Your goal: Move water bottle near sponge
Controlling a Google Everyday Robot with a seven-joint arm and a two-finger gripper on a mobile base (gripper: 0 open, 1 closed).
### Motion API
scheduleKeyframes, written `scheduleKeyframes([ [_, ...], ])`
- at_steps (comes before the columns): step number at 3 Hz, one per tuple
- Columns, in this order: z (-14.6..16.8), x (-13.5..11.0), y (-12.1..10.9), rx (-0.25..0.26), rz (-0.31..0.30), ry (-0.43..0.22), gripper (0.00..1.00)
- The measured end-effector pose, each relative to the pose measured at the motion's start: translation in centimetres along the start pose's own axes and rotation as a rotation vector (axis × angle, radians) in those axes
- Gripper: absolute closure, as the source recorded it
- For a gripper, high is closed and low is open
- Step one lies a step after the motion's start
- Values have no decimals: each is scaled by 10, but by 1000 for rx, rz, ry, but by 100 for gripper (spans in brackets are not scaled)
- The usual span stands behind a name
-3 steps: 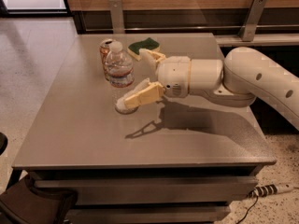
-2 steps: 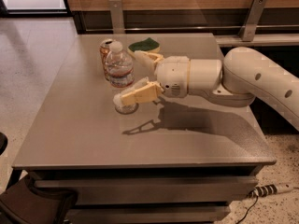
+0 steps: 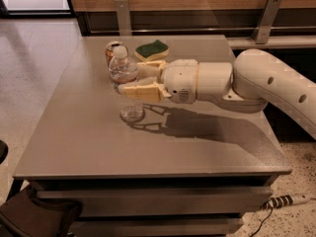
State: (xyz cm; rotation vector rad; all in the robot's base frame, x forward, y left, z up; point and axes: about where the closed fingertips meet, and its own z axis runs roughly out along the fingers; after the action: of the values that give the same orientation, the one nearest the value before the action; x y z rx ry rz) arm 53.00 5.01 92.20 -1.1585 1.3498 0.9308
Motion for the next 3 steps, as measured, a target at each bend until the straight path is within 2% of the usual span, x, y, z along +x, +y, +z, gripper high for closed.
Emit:
scheduleKeyframes([
  [1,2,-1,1,-4,-1,0,85],
  [2,4,-2,3,-8,-3,0,100],
  [3,3,-3,2,-5,1,-2,100],
])
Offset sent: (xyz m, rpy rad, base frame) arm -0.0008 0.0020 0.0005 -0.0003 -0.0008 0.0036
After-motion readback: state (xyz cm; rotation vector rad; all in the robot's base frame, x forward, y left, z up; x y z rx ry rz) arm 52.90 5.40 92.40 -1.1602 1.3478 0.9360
